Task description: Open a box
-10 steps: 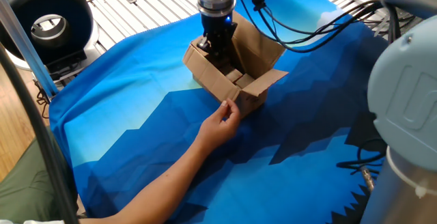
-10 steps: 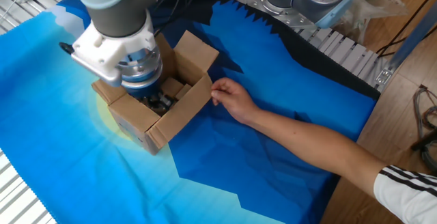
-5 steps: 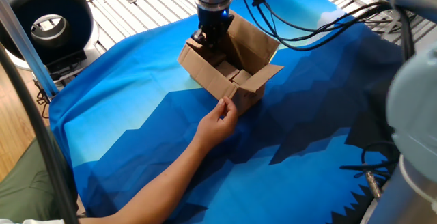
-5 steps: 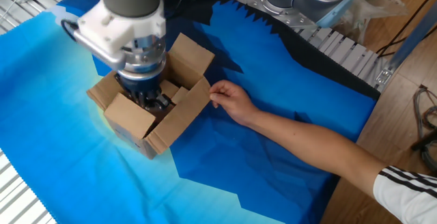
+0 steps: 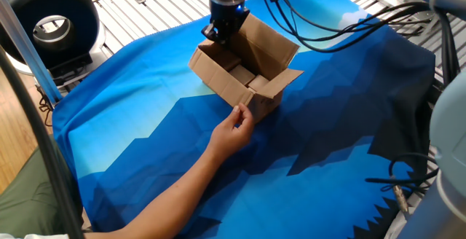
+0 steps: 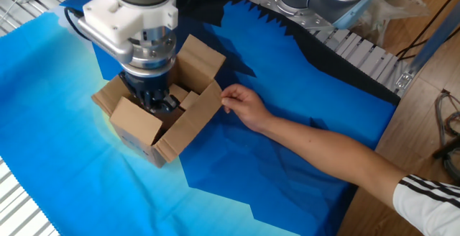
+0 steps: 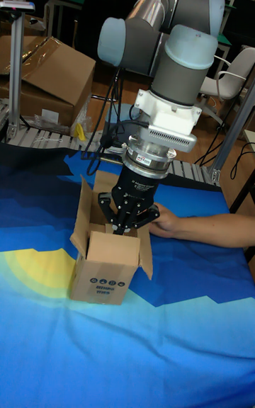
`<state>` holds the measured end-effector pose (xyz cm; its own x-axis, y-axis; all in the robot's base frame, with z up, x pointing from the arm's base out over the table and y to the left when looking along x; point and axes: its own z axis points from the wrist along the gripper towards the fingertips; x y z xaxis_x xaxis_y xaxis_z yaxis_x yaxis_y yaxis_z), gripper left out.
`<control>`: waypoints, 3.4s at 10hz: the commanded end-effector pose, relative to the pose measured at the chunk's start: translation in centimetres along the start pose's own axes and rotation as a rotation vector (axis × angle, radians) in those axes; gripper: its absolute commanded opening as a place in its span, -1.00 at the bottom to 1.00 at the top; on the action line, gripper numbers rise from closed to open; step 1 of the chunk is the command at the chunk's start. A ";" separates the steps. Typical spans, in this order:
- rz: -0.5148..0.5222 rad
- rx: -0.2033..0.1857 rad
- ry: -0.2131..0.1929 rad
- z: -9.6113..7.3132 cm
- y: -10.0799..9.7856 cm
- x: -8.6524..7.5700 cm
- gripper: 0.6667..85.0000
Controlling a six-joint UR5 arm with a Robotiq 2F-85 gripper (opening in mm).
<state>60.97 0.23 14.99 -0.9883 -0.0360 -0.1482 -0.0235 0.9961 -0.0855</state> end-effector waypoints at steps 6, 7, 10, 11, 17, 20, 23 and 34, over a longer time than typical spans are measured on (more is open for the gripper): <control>-0.060 0.039 -0.090 -1.5 -1.5 -2.0 -0.98; -0.021 0.007 -0.070 -1.7 -0.7 -1.3 -0.98; 0.043 -0.035 -0.059 -1.7 0.3 -1.0 -0.98; 0.055 -0.044 -0.074 -1.7 0.5 -1.4 -0.98; 0.065 -0.058 -0.114 -1.8 0.8 -2.4 -0.98; 0.057 -0.061 -0.083 -0.9 1.2 -4.3 -0.98; 0.049 -0.060 -0.067 -0.1 2.3 -6.5 -0.98; -0.003 -0.072 -0.073 4.3 3.2 -11.0 -0.98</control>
<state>70.77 2.97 14.40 -0.9766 -0.0402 -0.2113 -0.0330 0.9988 -0.0373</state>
